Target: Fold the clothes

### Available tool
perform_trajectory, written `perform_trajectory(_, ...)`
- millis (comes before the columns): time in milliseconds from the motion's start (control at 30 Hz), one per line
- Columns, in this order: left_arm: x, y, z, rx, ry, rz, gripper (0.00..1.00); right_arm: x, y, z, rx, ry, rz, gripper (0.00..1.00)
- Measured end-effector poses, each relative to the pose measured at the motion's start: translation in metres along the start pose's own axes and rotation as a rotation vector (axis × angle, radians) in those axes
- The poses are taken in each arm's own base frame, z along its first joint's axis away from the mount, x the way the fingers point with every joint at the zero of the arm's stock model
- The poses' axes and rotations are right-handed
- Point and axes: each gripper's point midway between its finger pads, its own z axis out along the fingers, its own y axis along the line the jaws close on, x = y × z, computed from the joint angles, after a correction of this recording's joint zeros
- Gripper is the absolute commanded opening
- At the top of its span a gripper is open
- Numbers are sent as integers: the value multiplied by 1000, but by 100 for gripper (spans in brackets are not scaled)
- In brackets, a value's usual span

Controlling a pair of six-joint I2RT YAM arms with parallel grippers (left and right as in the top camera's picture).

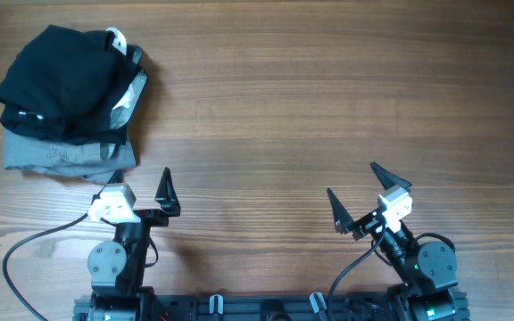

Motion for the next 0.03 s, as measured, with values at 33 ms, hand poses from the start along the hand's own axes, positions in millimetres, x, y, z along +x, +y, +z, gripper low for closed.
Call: perform_trajectory(33, 0, 0, 0, 0, 0, 0, 100, 0, 0, 0, 0, 0, 0, 100)
